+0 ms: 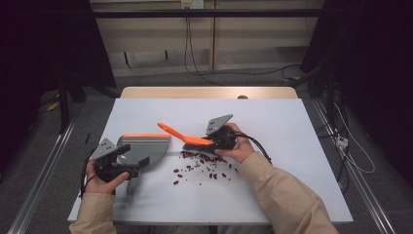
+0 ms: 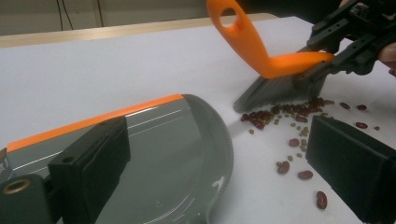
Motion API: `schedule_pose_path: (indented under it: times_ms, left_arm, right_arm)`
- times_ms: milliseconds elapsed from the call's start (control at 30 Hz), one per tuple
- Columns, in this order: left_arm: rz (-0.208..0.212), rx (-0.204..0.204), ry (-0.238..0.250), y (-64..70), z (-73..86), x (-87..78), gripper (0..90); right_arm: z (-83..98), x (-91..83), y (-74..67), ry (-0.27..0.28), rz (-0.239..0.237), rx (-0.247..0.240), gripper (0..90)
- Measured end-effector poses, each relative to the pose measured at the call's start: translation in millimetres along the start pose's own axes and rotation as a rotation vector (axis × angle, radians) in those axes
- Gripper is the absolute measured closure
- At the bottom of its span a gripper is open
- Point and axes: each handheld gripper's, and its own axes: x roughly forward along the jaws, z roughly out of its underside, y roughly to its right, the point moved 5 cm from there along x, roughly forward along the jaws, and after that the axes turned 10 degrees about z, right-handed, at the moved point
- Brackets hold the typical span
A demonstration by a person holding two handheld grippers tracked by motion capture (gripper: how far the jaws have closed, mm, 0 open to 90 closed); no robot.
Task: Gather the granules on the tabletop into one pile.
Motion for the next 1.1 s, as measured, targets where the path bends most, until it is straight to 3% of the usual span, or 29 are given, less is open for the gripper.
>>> schedule_pose_path:
  times_ms: [133,300,433,500,567,667,833,1100]
  left_arm:
    - [-0.001,0.005,-0.003,0.6,-0.4,0.0,6.3]
    - [-0.001,0.005,-0.004,0.6,-0.4,0.5,6.3]
    - [0.0,0.002,-0.004,0.0,-0.2,1.0,6.3]
    - [0.002,-0.001,-0.001,-0.4,0.0,1.0,6.3]
    - [0.0,-0.001,-0.003,-1.2,0.1,0.8,6.3]
    - [0.0,0.0,-0.003,-2.0,0.4,-0.3,6.3]
    - [-0.006,-0.007,0.003,-2.7,0.4,-1.1,6.3]
    - [-0.002,0.003,-0.006,-0.5,0.6,-0.7,6.3]
  right_arm:
    - [-1.1,-5.6,-5.1,0.009,-0.003,-0.016,71.2]
    - [-9.2,-10.1,4.3,0.069,0.018,0.026,71.2]
    - [-11.9,-1.7,13.3,0.066,0.054,0.014,71.1]
    - [-12.4,5.1,15.2,0.065,0.048,0.01,71.2]
    - [-12.4,12.8,15.2,0.059,0.063,-0.02,71.1]
    - [-10.9,20.9,9.6,0.054,0.021,-0.021,71.2]
    - [-11.7,15.3,-2.8,0.009,0.011,-0.064,71.2]
    - [-6.0,4.2,-16.4,0.021,-0.011,-0.051,71.2]
